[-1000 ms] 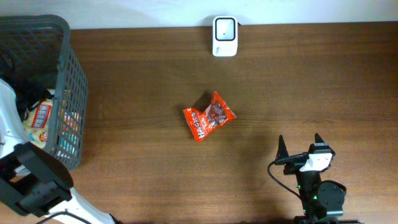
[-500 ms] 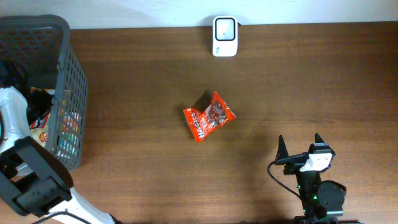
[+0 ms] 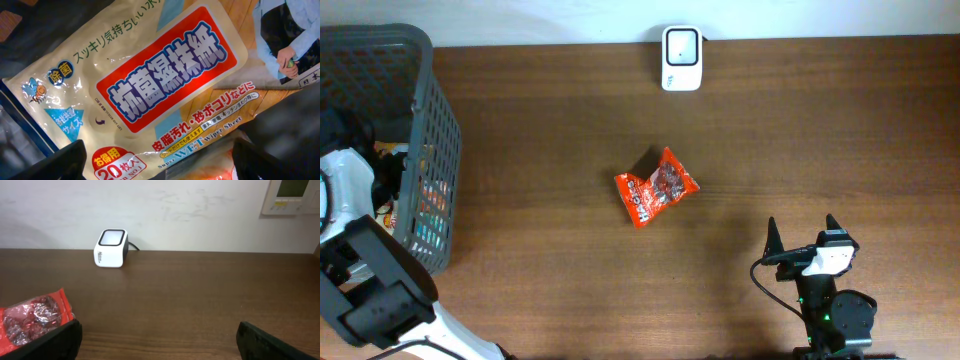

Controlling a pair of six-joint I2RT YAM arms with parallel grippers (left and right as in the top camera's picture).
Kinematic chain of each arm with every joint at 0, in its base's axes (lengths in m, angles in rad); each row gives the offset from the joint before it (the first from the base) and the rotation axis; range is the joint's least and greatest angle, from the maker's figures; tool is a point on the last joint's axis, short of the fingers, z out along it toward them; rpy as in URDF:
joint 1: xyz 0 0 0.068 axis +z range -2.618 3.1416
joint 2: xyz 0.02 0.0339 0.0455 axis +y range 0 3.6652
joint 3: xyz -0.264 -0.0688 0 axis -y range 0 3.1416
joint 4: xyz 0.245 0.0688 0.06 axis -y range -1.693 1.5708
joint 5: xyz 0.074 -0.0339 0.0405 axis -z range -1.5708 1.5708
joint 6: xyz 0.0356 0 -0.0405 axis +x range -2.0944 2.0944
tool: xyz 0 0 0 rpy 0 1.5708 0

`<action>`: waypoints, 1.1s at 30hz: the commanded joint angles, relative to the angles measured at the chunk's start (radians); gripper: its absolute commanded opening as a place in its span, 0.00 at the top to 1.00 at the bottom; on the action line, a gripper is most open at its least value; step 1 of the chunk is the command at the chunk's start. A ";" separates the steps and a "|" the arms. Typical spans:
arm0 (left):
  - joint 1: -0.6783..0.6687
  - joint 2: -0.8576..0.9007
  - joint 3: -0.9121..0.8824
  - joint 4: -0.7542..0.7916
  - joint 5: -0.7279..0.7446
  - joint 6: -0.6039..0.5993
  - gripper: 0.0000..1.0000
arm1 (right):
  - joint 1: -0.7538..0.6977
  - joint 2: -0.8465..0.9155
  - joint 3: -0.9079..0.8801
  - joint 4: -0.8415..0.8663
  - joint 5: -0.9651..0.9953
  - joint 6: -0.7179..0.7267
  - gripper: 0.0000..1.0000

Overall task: Scan the item barcode
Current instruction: 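Grasp the white wet-wipes pack in the basket with the left gripper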

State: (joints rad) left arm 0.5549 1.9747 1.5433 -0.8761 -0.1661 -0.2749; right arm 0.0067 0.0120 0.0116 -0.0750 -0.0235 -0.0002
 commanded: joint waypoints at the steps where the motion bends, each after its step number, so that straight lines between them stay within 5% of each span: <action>1: 0.003 0.006 -0.007 0.002 -0.007 0.014 0.07 | 0.005 -0.006 -0.006 -0.005 0.013 -0.003 0.02; 33: 0.003 0.007 -0.008 0.004 -0.007 0.075 0.05 | 0.005 -0.006 -0.006 -0.005 0.013 -0.003 0.02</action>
State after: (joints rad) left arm 0.5549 1.9747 1.5425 -0.8848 -0.1661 -0.2565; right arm 0.0067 0.0120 0.0116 -0.0750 -0.0231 -0.0006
